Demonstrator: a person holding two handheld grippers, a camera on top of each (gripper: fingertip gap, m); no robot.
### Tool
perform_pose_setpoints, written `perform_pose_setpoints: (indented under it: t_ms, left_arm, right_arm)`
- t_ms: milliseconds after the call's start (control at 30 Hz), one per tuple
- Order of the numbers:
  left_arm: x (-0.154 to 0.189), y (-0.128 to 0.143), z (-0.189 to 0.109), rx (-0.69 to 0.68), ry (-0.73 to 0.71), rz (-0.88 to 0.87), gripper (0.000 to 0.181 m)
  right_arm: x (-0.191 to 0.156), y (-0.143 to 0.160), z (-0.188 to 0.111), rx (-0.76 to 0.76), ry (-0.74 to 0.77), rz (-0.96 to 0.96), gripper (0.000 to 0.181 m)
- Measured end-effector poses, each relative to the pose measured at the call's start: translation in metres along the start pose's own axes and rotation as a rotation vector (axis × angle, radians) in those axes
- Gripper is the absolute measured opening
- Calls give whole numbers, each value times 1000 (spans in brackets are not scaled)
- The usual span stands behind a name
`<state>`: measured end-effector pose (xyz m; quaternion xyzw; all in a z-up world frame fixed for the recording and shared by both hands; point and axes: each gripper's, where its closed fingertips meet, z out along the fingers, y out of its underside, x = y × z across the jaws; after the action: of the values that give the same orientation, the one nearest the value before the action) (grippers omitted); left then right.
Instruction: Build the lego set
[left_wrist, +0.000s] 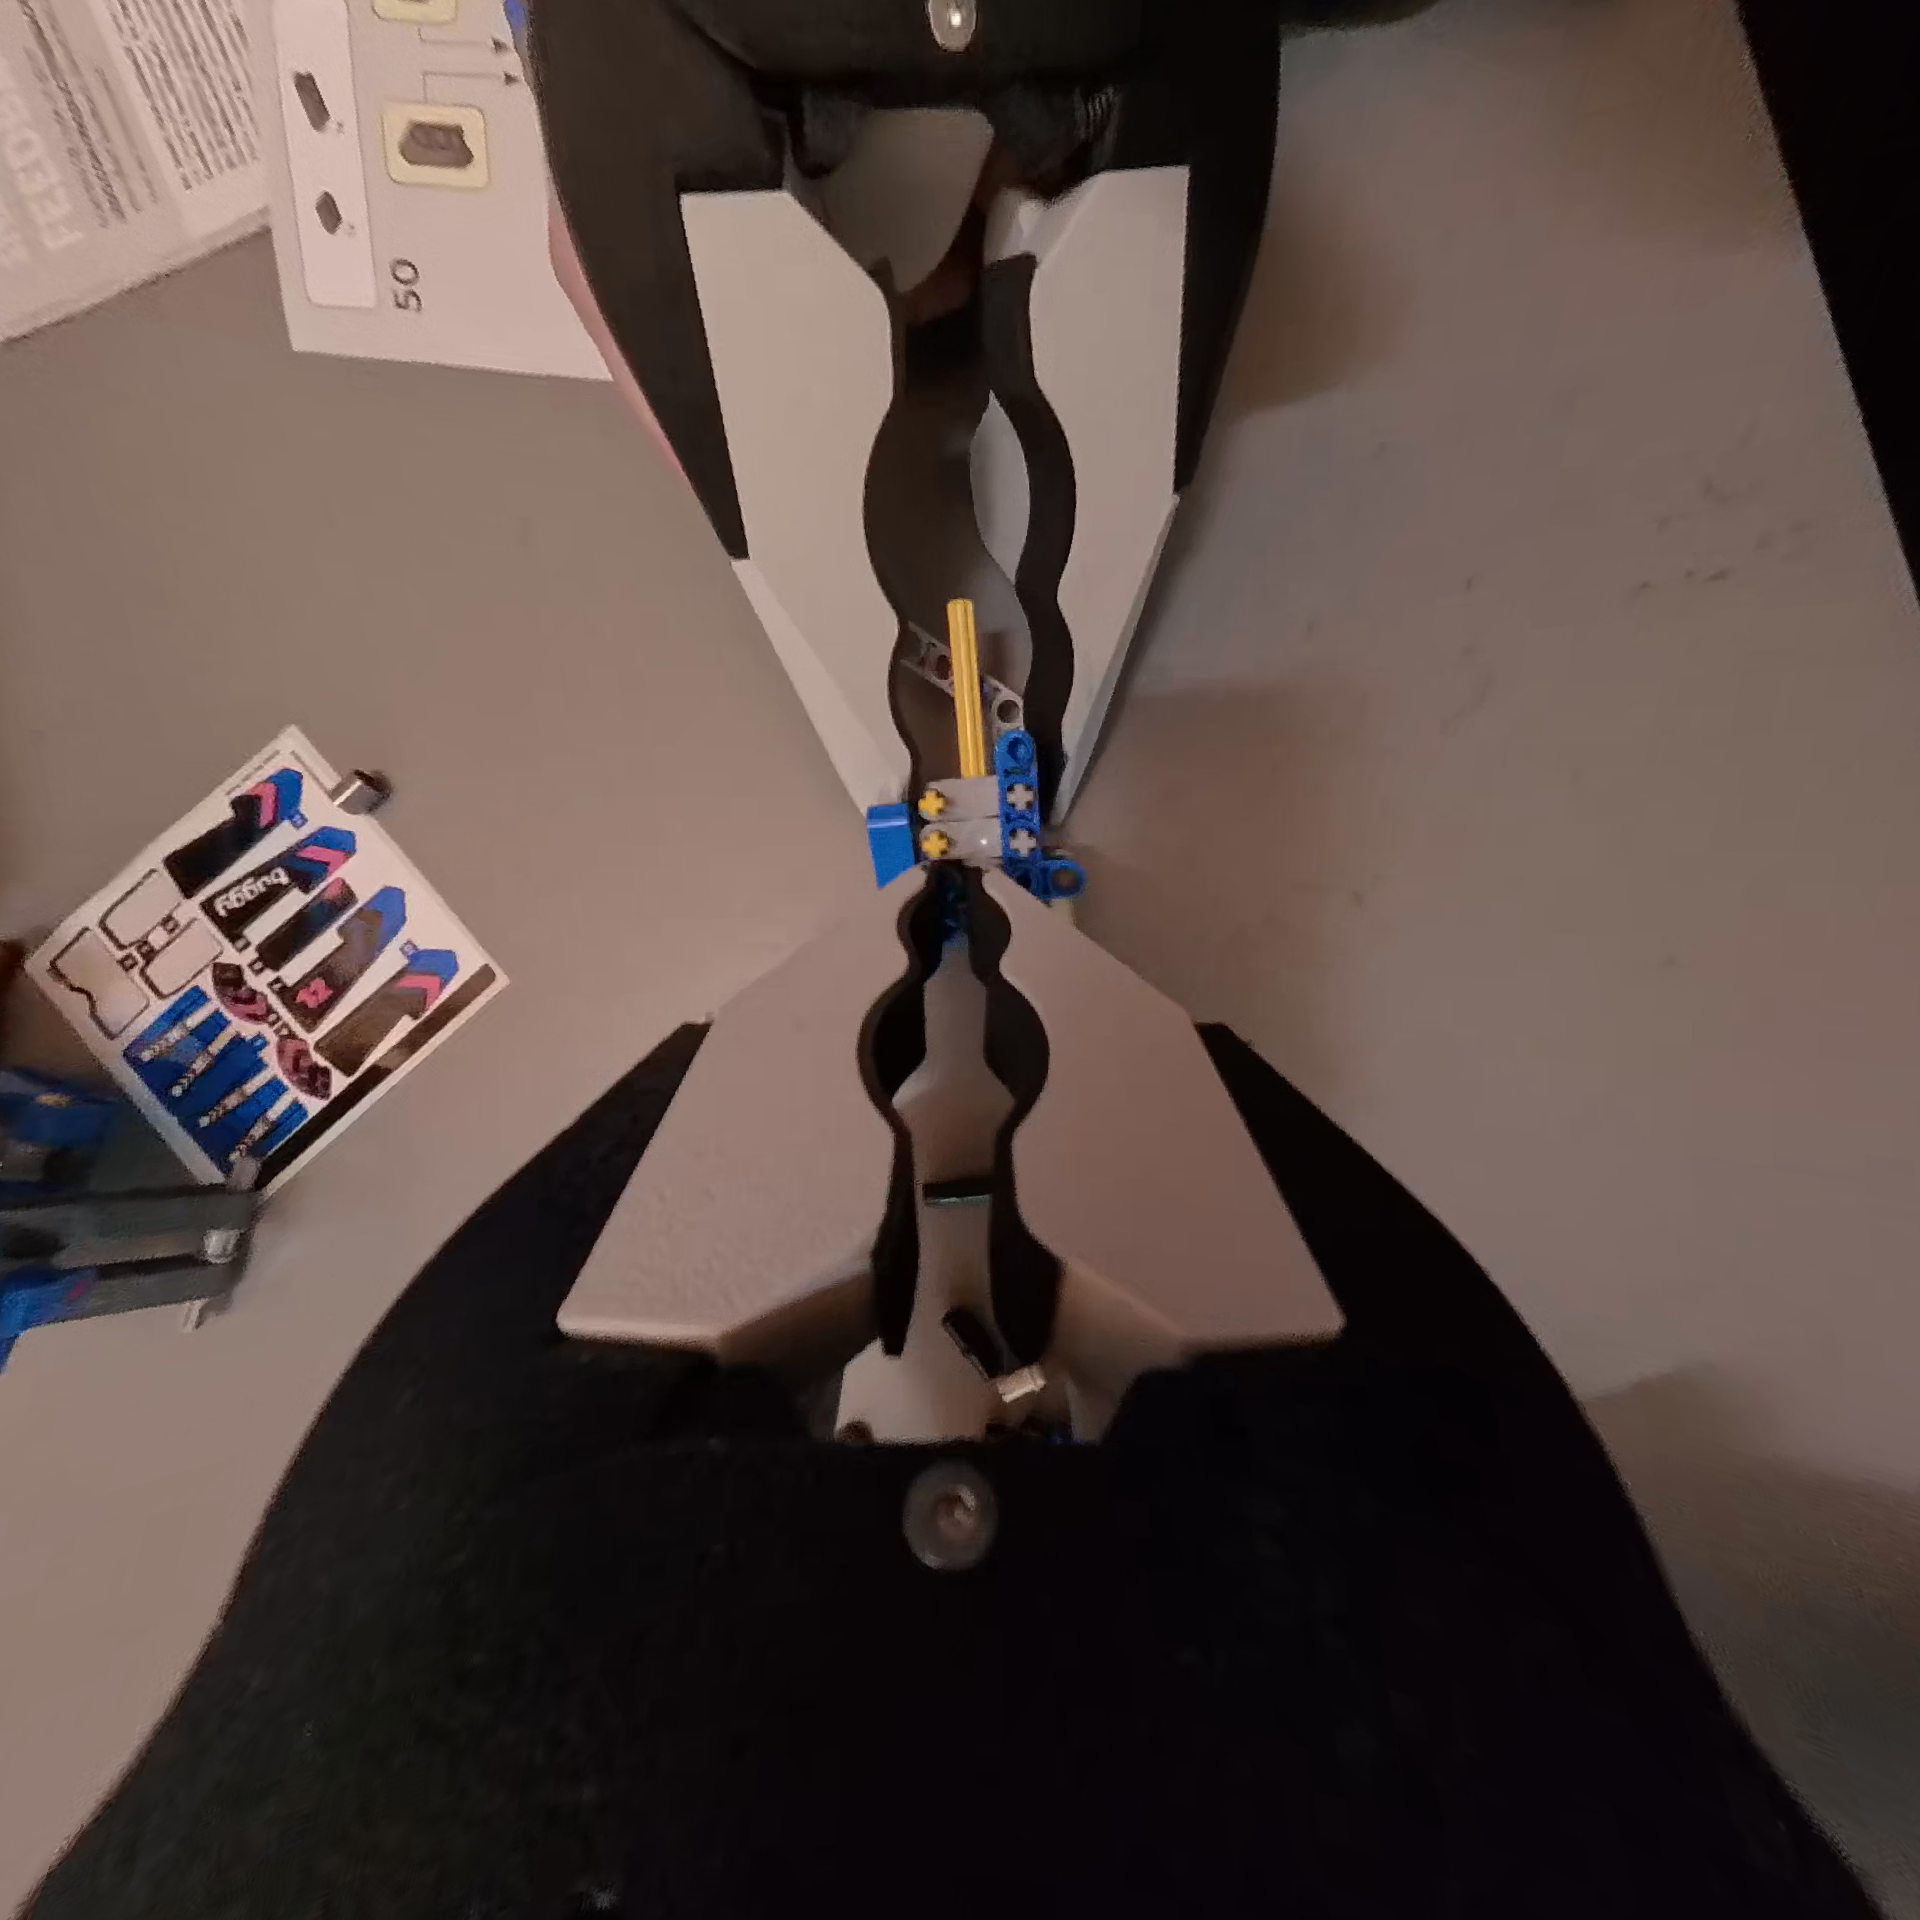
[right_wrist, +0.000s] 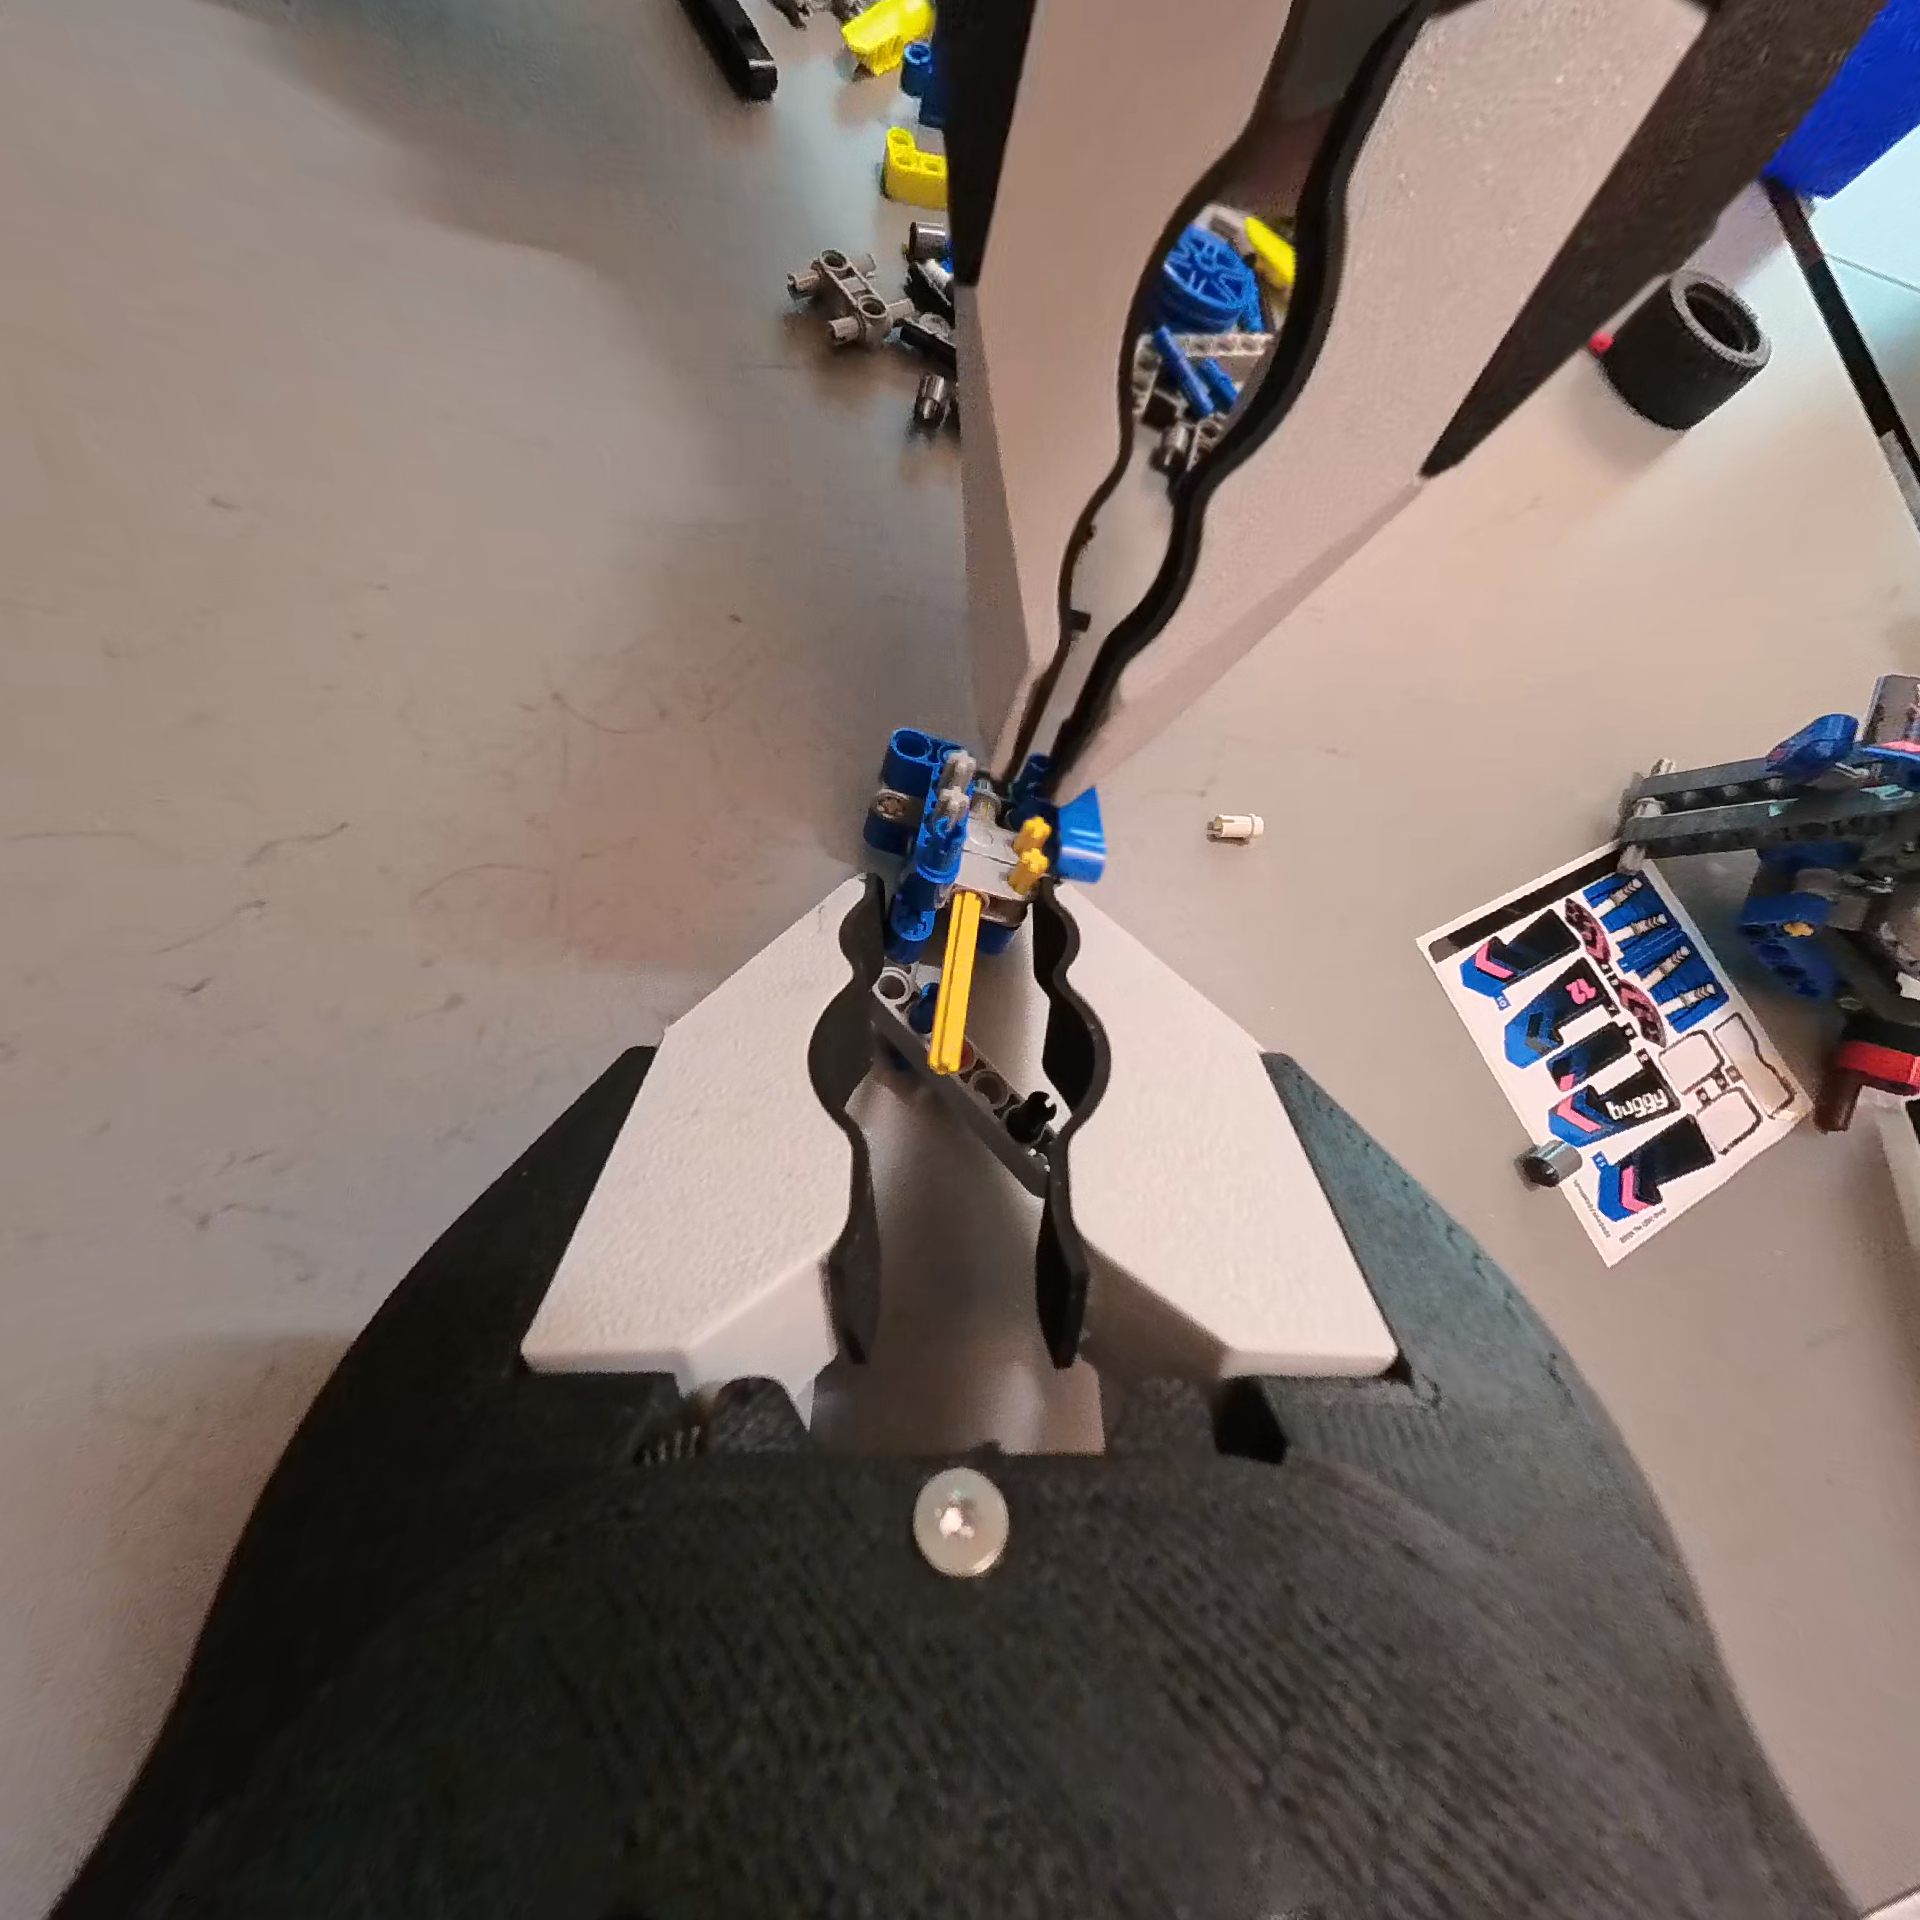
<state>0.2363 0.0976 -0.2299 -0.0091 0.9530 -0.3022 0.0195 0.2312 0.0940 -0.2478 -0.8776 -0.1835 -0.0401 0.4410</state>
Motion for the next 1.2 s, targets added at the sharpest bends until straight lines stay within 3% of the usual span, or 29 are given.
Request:
perform_pose_setpoints:
  t_ms: [167, 233, 333, 533, 800, 1033, 1133, 1200]
  left_arm:
    - [-17, -12, -24, 173, -31, -121, 3]
    - [-20, -2, -21, 136, 4, -150, 4]
    - [-19, 10, -10, 81, 122, -212, 10]
    - [-2, -1, -2, 126, 409, -287, 12]
    - [2, -3, -3, 159, 559, -364, 13]
    - [-1, -1, -2, 146, 564, -341, 4]
    - [-4, -7, -5, 174, 451, -265, 4]
    - [-17, -10, -11, 207, 266, -230, 4]
  right_arm:
    - [0, -1, 0, 6, 13, -35, 27]
    - [-1, -1, 0, 7, 16, -44, 27]
    - [-1, -2, 1, 13, 24, -74, 27]
    - [-2, -3, 1, 18, 30, -93, 27]
    - [-2, -4, 1, 26, 38, -118, 27]
    - [-2, -4, 1, 24, 40, -112, 27]
    - [0, -4, 1, 19, 47, -97, 27]
    - [1, -3, 0, 15, 52, -85, 27]
